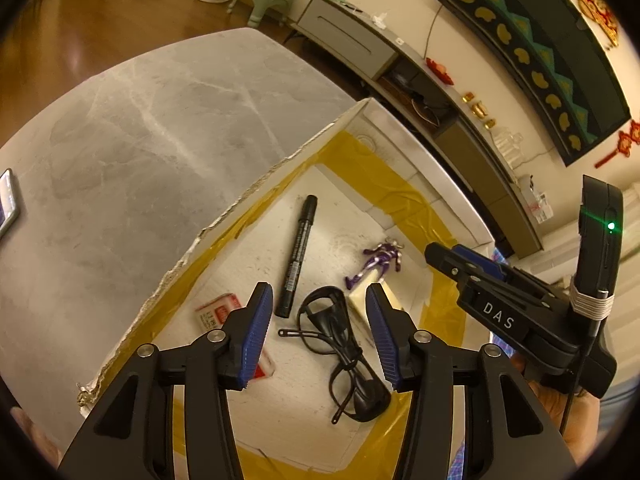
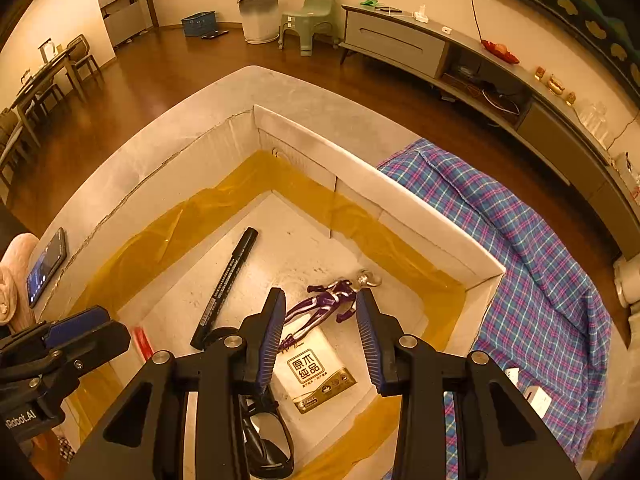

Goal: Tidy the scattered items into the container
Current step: 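Open both grippers to drop the staple box and figure into the box, then move both grippers back over the remaining items on the bedspread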

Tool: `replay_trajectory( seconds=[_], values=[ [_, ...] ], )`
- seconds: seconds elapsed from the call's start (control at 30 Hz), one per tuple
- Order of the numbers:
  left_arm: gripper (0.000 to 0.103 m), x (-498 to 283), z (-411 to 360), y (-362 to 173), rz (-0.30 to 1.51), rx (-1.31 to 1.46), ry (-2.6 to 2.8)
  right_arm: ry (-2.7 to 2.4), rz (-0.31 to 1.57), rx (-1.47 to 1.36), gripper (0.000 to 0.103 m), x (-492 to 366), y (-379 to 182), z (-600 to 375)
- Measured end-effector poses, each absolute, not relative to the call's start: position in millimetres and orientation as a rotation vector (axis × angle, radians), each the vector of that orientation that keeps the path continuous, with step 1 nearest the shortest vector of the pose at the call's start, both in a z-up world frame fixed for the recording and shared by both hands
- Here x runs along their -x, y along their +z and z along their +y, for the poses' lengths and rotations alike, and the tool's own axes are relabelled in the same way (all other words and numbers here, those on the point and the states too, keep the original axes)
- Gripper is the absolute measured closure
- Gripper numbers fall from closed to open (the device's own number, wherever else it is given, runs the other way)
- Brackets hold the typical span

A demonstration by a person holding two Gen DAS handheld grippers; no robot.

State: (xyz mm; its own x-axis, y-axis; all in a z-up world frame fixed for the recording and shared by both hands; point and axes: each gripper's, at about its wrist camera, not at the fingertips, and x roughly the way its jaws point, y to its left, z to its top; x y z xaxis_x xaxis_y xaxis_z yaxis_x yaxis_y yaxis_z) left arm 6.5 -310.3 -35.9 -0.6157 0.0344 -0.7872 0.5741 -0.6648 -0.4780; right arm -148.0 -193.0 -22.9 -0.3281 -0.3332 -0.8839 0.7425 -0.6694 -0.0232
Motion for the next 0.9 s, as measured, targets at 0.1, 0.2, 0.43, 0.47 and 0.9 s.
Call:
replay_trajectory(
  seconds=[0.1,0.2,0.43,0.47,0.9],
  values=[
    [0.052,-5,-307,-32,1.062,-1.155,-2.353,-2.030,0.514,-1.225,0.065,148,-21,-187],
    [0.052,-5,-302,-30,1.068,-1.152,-2.372,-2.022,0.441,-1.215,0.064,145,-15,-179],
    [0.052,-3,-293,-22,1.071,-1.134,-2.414,-1.981,0.190,-1.165,0.063,135,1,-143],
    [0.052,-3,-291,-20,1.070,-1.127,-2.423,-1.971,0.154,-1.153,0.063,133,3,-137],
    [0.051,10,-246,9,0.878,-1.094,-2.591,-1.907,-0.026,-0.992,0.062,100,11,-65]
  ],
)
